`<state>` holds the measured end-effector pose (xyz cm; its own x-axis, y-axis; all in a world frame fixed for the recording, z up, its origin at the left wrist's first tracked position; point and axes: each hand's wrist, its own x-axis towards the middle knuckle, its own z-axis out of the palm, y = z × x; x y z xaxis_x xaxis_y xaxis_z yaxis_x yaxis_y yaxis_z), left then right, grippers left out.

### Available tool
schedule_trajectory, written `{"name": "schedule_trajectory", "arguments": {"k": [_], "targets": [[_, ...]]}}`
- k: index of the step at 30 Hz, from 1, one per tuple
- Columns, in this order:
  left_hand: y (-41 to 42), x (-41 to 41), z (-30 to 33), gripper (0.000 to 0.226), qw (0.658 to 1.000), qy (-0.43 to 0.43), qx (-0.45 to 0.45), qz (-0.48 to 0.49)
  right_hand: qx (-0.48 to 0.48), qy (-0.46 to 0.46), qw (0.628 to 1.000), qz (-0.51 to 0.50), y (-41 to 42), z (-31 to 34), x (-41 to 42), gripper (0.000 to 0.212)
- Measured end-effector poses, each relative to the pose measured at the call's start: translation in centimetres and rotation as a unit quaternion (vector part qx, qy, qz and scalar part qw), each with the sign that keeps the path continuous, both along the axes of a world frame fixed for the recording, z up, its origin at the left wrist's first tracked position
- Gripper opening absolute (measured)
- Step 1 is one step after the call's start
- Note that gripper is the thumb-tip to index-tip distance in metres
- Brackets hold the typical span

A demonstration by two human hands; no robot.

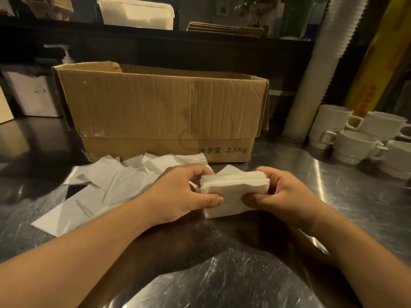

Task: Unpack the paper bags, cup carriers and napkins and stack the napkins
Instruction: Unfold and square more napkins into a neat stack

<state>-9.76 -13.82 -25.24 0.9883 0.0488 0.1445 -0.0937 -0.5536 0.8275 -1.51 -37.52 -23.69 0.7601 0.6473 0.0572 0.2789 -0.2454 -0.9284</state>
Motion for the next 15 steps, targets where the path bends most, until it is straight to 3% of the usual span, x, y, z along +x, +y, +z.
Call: {"name": "schedule_trajectory", "arguments": {"k": [5, 9, 15], "targets": [[0.0, -0.4, 0.4, 0.026, 0.996, 0.011, -0.084, -0.008, 0.125, 0.061, 0.99, -0.015, 0.2, 0.7, -0.9, 0.046], [-0.5, -0.7, 0.7, 0.031, 0.983, 0.037, -0.179, 0.004, 0.166, 0.113, 0.977, -0.069, 1.3, 0.9, -1.1, 0.051], [-0.9, -0.3, 4.0, 0.053, 0.951, 0.027, -0.302, 0.064, 0.281, 0.263, 0.918, -0.094, 4.3, 4.9, -0.5, 0.049]]}}
